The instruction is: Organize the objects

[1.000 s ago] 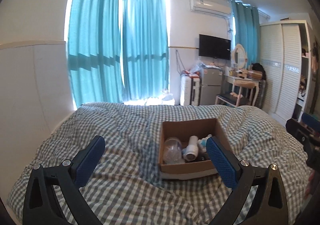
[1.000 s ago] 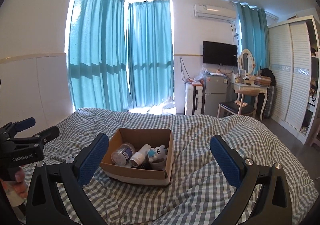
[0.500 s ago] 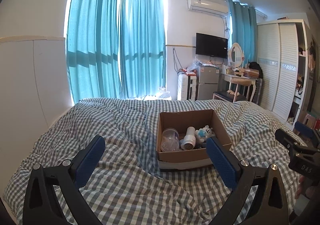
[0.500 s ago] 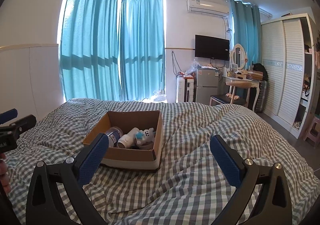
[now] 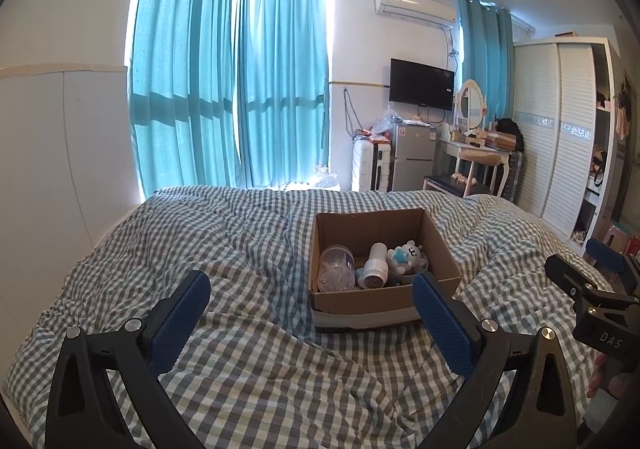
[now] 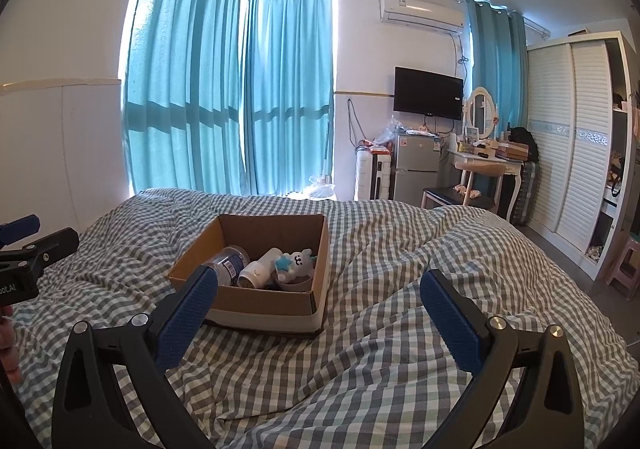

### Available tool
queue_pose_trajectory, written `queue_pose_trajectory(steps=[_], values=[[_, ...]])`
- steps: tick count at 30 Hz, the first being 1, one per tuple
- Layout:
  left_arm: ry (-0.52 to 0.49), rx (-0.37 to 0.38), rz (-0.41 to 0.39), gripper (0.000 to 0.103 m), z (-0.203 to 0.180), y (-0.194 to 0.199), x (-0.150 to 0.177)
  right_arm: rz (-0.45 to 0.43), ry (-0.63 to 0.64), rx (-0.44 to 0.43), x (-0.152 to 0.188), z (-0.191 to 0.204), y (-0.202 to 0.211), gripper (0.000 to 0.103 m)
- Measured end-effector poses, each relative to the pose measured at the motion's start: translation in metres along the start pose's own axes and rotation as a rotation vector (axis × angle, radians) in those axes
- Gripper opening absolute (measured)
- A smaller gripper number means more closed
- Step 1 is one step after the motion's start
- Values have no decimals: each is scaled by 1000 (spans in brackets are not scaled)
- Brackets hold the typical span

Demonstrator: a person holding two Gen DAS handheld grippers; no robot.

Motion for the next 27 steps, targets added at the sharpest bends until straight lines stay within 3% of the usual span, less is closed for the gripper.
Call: queue_pose_trajectory(steps=[27], values=[[-20, 3, -3, 103, 0, 4, -4, -6, 19, -11, -5, 10, 1, 102]])
Point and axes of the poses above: each gripper's, at about its wrist camera, not at the fingertips, and y roughly against the way its jaws point, z to its left, x to its underside, the point moved 6 cm from there along -y, roughly the way its jaws point, and after that the axes turned 11 degrees about y, right-handed, at the moved point
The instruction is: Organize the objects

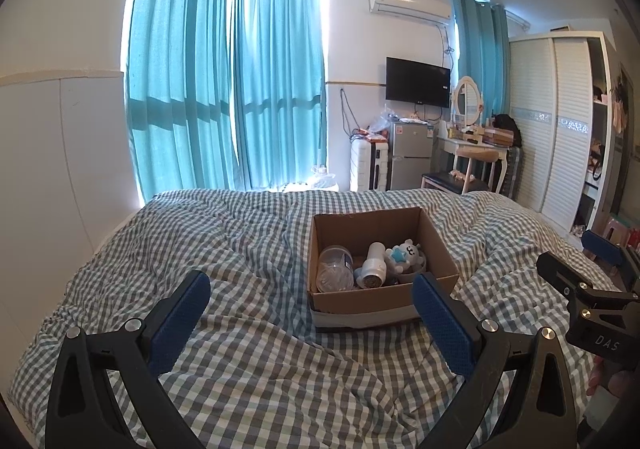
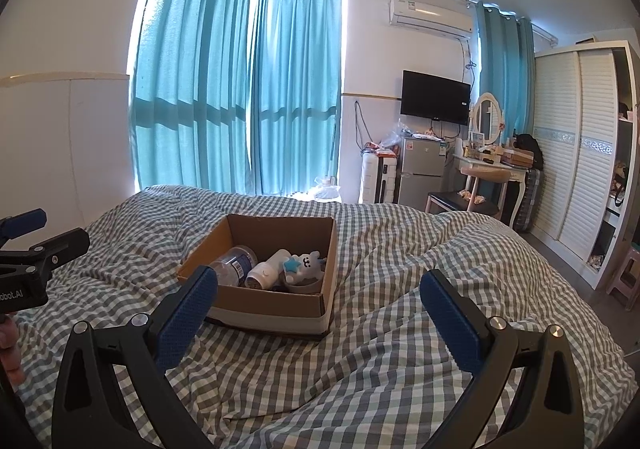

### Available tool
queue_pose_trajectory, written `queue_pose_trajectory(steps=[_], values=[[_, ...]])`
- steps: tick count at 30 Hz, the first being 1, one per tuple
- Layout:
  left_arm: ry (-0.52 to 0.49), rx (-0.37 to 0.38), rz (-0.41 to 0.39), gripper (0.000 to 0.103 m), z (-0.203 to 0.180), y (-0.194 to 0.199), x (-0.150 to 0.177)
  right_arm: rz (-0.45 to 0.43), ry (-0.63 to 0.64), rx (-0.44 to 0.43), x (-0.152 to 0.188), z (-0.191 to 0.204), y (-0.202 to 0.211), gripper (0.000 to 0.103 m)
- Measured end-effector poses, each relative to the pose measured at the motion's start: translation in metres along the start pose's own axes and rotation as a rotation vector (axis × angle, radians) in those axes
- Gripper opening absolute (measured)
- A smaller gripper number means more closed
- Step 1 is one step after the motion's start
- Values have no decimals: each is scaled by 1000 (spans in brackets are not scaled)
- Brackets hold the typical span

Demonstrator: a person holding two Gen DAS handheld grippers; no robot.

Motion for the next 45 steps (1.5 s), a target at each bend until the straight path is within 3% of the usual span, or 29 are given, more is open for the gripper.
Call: queue_pose_trajectory(steps=[45], values=[[-13, -21, 12, 103, 2, -1, 11, 37, 12, -28, 9, 8, -2, 102]])
Point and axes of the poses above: each gripper's, at about its wrist camera, not at the fingertips, and y roughly against the way its jaws point, z to its left, x to its underside, the point moved 6 cm from there along -y, roughly the way its jaws point, and after that the axes turned 11 degrees about y, right-handed, at the moved point
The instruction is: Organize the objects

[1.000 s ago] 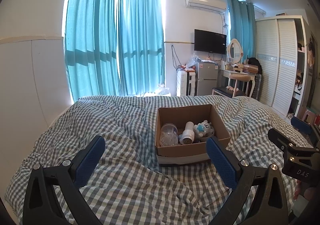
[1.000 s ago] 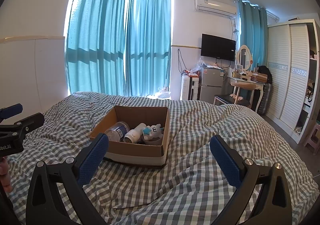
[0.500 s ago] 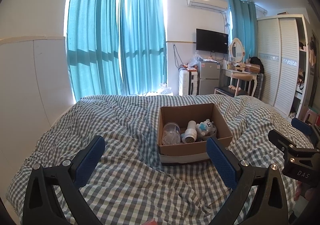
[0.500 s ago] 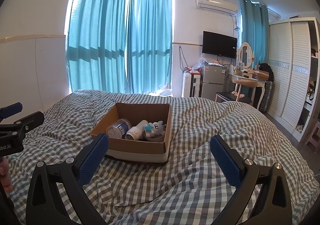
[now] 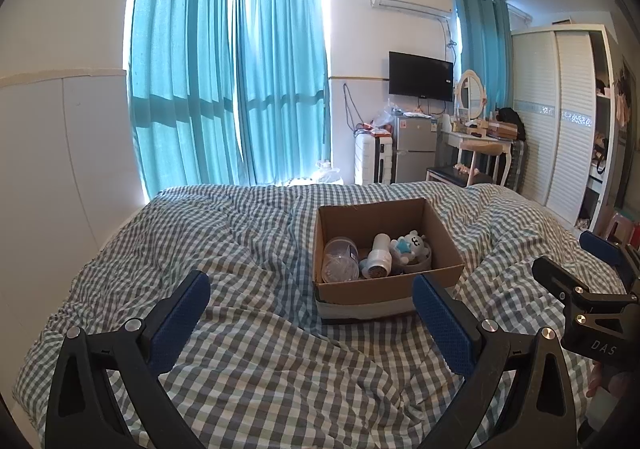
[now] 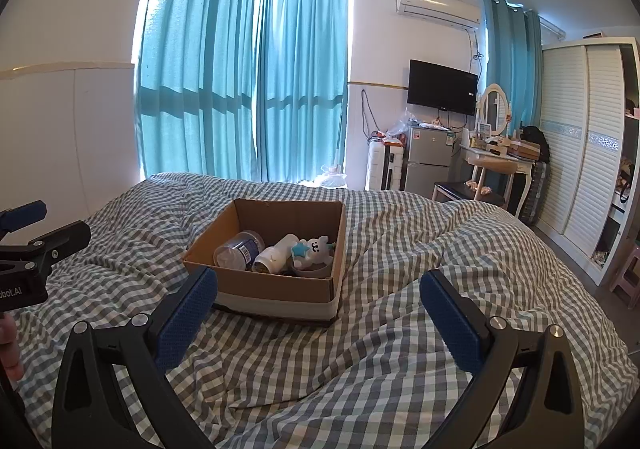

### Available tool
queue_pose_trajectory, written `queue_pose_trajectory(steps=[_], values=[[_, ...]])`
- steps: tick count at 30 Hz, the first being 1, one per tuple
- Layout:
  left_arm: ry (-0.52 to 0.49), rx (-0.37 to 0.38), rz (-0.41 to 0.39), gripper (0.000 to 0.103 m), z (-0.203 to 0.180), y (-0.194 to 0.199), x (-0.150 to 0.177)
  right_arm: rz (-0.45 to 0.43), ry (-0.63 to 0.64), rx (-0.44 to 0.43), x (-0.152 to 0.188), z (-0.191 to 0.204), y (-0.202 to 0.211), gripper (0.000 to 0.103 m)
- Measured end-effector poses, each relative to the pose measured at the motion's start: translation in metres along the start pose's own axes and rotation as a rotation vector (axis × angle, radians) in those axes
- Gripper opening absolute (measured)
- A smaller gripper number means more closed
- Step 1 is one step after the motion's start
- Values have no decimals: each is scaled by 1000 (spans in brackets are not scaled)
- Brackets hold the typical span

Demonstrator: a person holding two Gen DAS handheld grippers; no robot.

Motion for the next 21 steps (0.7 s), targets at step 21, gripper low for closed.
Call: queue_pose_trajectory(steps=[21], values=[[-4, -6, 3, 103, 2, 0, 2, 11, 5, -1, 2, 5, -1, 102]])
Point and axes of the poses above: each gripper's, at about its wrist camera, not at the fingertips, and y roughly against the way its jaws point, z to its left, x to its underside, the point moved 6 cm from there along -y, roughly the way its jaws point, and after that the axes turned 11 degrees about y, right-handed, at the moved point
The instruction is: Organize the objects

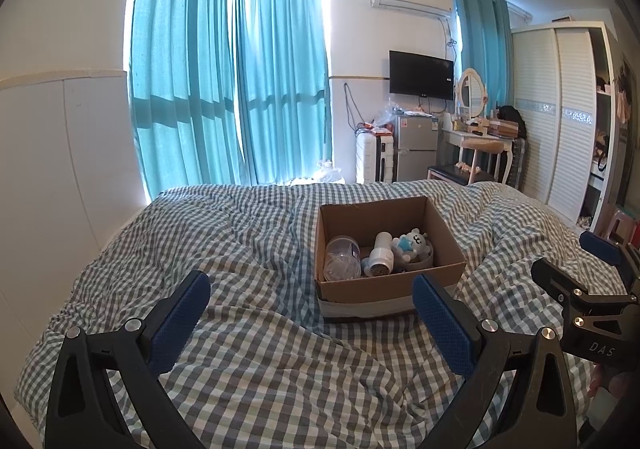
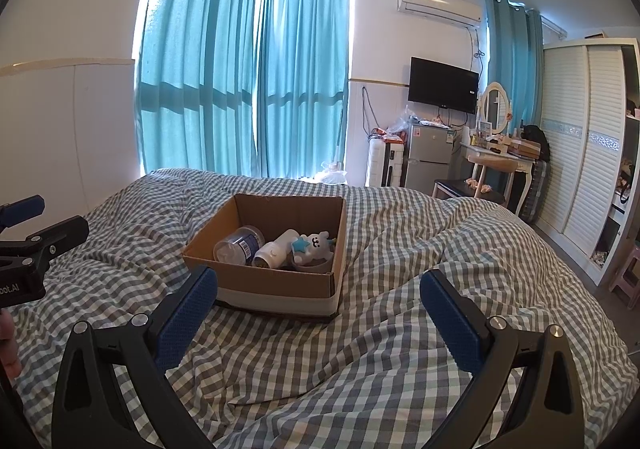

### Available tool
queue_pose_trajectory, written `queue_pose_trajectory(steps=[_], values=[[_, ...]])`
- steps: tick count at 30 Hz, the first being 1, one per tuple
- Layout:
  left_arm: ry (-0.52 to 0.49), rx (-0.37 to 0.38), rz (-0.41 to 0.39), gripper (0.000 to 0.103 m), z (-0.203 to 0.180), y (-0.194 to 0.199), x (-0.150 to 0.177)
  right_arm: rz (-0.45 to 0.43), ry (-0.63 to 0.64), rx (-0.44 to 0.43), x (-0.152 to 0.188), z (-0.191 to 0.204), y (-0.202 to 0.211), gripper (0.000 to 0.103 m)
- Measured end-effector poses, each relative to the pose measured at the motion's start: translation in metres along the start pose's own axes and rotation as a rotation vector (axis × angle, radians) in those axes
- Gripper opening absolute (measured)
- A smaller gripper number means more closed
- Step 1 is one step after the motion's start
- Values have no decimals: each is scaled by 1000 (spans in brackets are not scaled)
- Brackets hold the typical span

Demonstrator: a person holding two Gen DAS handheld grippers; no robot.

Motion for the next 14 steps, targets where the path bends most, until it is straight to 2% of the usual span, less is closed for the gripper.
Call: queue_pose_trajectory(steps=[14], values=[[7, -22, 11, 103, 6, -3, 1, 12, 7, -6, 2, 3, -3, 102]])
Point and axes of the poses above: each gripper's, at about its wrist camera, not at the fingertips, and y roughly against the way its jaws point, z to its left, x to its underside, the point moved 6 cm from there along -y, roughly the way its jaws point, and after that the axes turned 11 degrees about y, right-handed, at the moved point
